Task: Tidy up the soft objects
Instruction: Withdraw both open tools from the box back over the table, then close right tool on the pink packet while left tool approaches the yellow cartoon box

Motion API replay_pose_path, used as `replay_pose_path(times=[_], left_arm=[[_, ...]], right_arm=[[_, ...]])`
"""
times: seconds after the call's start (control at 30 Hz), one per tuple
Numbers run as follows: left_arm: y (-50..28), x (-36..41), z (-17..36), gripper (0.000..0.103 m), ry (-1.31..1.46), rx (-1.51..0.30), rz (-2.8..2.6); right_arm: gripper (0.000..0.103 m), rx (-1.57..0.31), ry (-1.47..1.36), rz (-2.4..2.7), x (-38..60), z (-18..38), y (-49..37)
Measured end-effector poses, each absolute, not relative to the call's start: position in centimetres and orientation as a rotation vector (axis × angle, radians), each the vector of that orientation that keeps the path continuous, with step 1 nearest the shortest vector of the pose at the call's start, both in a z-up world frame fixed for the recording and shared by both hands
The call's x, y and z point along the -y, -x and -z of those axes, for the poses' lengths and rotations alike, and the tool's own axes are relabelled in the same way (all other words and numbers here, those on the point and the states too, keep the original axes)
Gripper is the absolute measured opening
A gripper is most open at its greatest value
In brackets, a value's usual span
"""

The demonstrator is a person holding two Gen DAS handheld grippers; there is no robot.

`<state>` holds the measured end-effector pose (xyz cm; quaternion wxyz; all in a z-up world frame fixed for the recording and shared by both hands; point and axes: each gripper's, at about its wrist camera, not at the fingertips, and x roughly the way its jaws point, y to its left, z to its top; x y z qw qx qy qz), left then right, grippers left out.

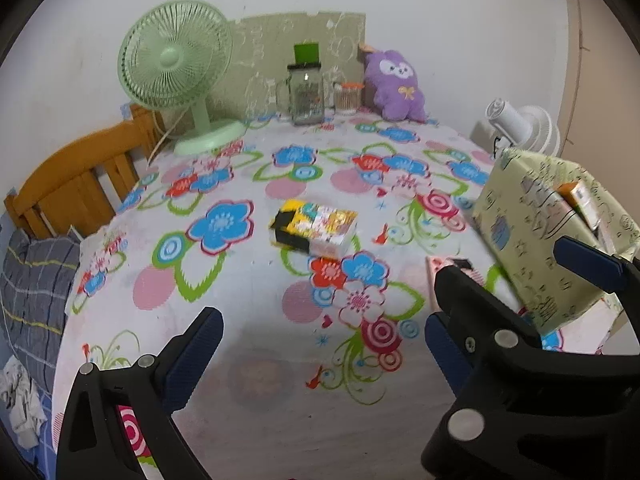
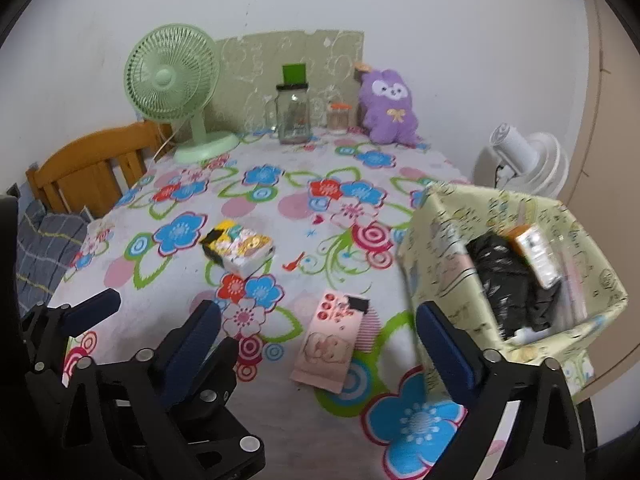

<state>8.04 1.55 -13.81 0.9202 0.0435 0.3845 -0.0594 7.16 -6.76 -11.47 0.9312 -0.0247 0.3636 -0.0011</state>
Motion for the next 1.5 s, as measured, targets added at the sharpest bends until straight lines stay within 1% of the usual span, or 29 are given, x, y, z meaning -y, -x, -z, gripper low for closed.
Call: replay_pose_path(times=[0.03,0.17,0.23,0.57,0.9,1.03,1.13,1.3,1.5], left_arm=[[-8.2,-1.7,14.1,0.102,-0.086,-0.801,0.123],[-8.9,-2.0,15.3,0.094,-0.074,-0.842,0.128],[-9.2,-2.1,15.7,0.093,-0.067,-0.849,0.122],[-10.7,-2.7,17.4,0.093,-0.055,-0.869,0.105],[-11.5,-2.7,18.4,0.092,-0.059,-0.899,0.119],[-11.6,-2.6,18.4,0.095,-0.063,-0.903,0.111],[-11.8,-2.7,18.5,0.096,-0.058,-0.908,0.114],[-11.9,-2.7,18.5,0.096,-0.060,-0.913,0.122],[-12.0,-2.7,18.5,0.096,-0.066,-0.922,0.124]], right_arm=[[0.097,-0.754,0.050,0.001,6.7,11.8,-7.4],[0.096,-0.784,0.051,0.013,6.5,13.0,-8.0],[0.093,-0.801,0.046,0.014,6.4,13.6,-8.4],[0.087,-0.881,-0.017,0.037,6.8,15.9,-10.2],[0.087,-0.927,-0.050,0.034,6.9,17.5,-11.3],[0.086,-0.929,-0.061,0.028,7.1,17.6,-11.6],[0.084,-0.932,-0.071,0.018,7.1,17.7,-11.7],[0.076,-0.936,-0.078,-0.022,6.9,17.7,-11.9],[0.073,-0.951,-0.088,-0.046,6.9,17.7,-12.1]])
